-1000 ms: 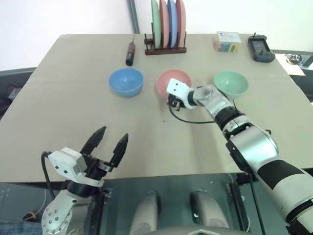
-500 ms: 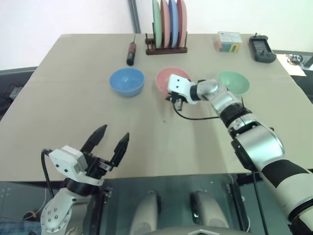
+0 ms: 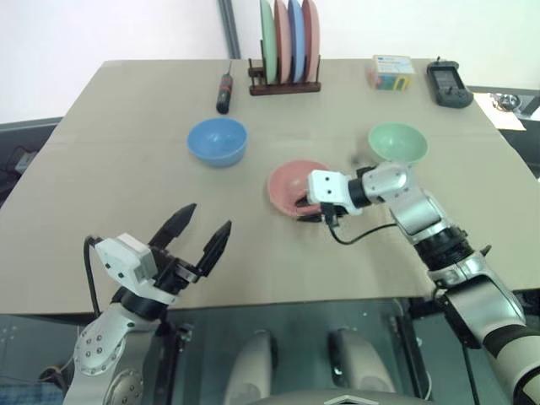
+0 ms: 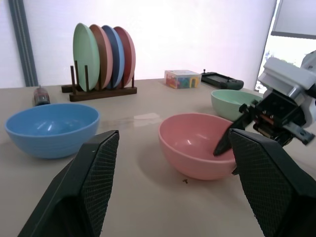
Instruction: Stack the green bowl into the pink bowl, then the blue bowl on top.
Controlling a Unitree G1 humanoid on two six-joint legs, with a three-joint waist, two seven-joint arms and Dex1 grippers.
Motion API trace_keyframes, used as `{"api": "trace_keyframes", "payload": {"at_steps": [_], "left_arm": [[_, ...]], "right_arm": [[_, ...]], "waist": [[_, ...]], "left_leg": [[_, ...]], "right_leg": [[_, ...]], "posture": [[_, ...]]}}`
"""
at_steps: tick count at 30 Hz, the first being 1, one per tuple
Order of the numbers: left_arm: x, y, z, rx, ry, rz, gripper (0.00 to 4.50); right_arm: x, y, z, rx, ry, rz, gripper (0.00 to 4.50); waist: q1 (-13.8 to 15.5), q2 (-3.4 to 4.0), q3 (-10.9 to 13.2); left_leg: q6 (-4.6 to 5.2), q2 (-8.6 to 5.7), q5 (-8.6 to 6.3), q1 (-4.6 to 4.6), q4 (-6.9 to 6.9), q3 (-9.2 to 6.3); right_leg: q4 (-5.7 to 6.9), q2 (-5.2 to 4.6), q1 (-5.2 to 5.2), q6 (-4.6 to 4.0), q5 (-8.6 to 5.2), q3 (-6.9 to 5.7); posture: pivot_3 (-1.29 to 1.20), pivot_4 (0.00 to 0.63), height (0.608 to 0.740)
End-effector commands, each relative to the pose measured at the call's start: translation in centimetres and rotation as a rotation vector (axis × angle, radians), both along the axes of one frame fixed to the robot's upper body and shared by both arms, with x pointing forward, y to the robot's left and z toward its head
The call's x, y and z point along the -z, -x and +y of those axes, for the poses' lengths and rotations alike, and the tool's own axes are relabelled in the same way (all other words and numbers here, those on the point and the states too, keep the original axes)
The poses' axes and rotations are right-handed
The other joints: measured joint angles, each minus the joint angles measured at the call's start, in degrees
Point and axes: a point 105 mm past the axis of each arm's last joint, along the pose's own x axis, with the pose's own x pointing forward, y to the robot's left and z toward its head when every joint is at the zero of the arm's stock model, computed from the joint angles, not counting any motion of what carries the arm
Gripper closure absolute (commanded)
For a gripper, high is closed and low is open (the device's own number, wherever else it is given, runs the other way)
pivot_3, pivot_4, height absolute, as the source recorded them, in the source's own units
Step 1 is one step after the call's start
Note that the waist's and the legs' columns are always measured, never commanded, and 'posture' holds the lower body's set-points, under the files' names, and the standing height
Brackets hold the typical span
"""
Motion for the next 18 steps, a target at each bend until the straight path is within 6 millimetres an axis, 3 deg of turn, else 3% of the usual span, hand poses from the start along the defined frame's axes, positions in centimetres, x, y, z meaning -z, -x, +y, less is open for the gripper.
{"api": "trace_keyframes", "payload": {"at_steps": [1,4,7,10,12,18], "left_arm": [[-0.5,0.0,-0.1,0.028,-0.001,-0.019,0.72],[-0.7,-0.2,-0.3,0.046,0.001,-0.025,0.72],[-0.9,-0.4,-0.4,0.056,0.002,-0.028,0.72],[-0.9,-0.7,-0.9,0.087,0.014,-0.031,0.72],[-1.0,-0.9,-1.3,0.112,0.018,-0.036,0.72],[-1.3,-1.5,-2.0,0.164,0.019,-0.053,0.72]], "right_arm": [[-0.7,1.0,-0.4,-0.028,0.009,0.008,1.11],[-2.4,1.3,-1.6,0.002,-0.03,0.038,0.06],[-4.2,-0.5,-3.6,0.144,-0.091,0.022,0.06],[-4.8,-4.5,-8.4,0.434,-0.13,-0.036,0.06],[-5.1,-6.2,-10.7,0.562,-0.161,-0.057,0.06],[-5.8,-9.5,-14.7,0.8,-0.253,-0.102,0.06]], "waist": [[0.1,-0.02,0.0],[0.2,-0.01,0.0],[0.1,-0.02,0.0],[0.4,-0.01,0.0],[0.5,-0.03,0.0],[-0.1,-0.02,0.0]], "left_leg": [[0.0,0.0,0.0,-0.02,0.0,-0.02],[0.0,-0.02,0.0,-0.08,0.02,-0.02],[0.0,-0.02,0.0,-0.06,0.02,-0.03],[0.0,-0.02,0.0,-0.05,0.06,-0.04],[0.0,-0.06,0.0,-0.06,0.17,-0.04],[0.0,-0.04,0.0,-0.04,0.02,0.06]], "right_leg": [[-0.01,0.0,0.0,0.0,0.0,-0.02],[-0.09,-0.02,0.01,0.0,0.0,-0.03],[-0.09,-0.03,0.02,0.0,0.0,-0.03],[-0.05,-0.02,0.05,0.0,0.0,-0.05],[-0.1,-0.07,0.11,-0.01,0.0,-0.07],[-0.13,-0.04,0.06,0.01,0.02,0.06]], "posture": [[0.0,0.15,0.74],[0.0,0.15,0.74],[0.0,0.15,0.74],[0.0,0.15,0.74],[0.0,0.15,0.74],[0.0,0.15,0.74]]}}
